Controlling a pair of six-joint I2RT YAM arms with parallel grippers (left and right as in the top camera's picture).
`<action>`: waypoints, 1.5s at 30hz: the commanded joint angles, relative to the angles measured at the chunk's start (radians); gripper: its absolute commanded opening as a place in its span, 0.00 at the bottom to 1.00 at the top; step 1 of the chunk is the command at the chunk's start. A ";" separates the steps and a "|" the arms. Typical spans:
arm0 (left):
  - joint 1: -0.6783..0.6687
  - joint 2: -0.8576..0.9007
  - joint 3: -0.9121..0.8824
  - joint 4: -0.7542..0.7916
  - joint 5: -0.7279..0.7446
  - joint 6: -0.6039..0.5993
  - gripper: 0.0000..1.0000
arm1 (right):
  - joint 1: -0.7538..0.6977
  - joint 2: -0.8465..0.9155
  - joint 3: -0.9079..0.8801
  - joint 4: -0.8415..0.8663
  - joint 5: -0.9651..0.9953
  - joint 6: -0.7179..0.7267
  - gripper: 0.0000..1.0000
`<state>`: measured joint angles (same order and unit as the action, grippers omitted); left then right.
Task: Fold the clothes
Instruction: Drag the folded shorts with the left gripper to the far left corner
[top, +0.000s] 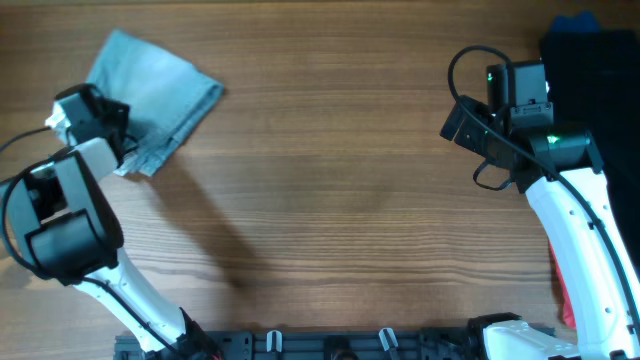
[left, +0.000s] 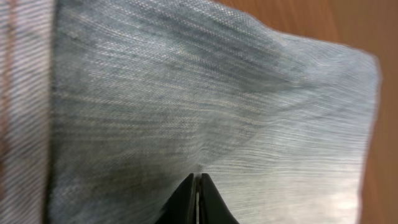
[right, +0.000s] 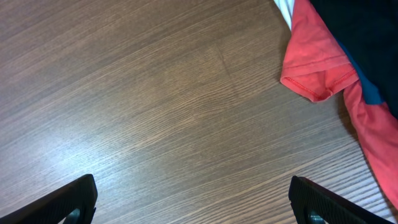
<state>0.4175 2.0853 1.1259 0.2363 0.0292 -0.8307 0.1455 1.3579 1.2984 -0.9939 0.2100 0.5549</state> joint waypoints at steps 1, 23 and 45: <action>0.048 -0.008 0.027 0.014 0.062 -0.076 0.04 | -0.003 0.010 0.003 0.000 0.006 -0.005 1.00; 0.277 -0.438 0.076 -1.020 0.003 0.117 0.04 | -0.003 0.010 0.003 0.000 0.006 -0.005 1.00; 0.010 -0.054 0.076 -0.692 0.103 -0.045 0.04 | -0.003 0.010 0.003 0.000 0.006 -0.005 1.00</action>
<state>0.4679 1.9778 1.2167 -0.4911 0.1001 -0.8314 0.1455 1.3605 1.2984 -0.9943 0.2100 0.5549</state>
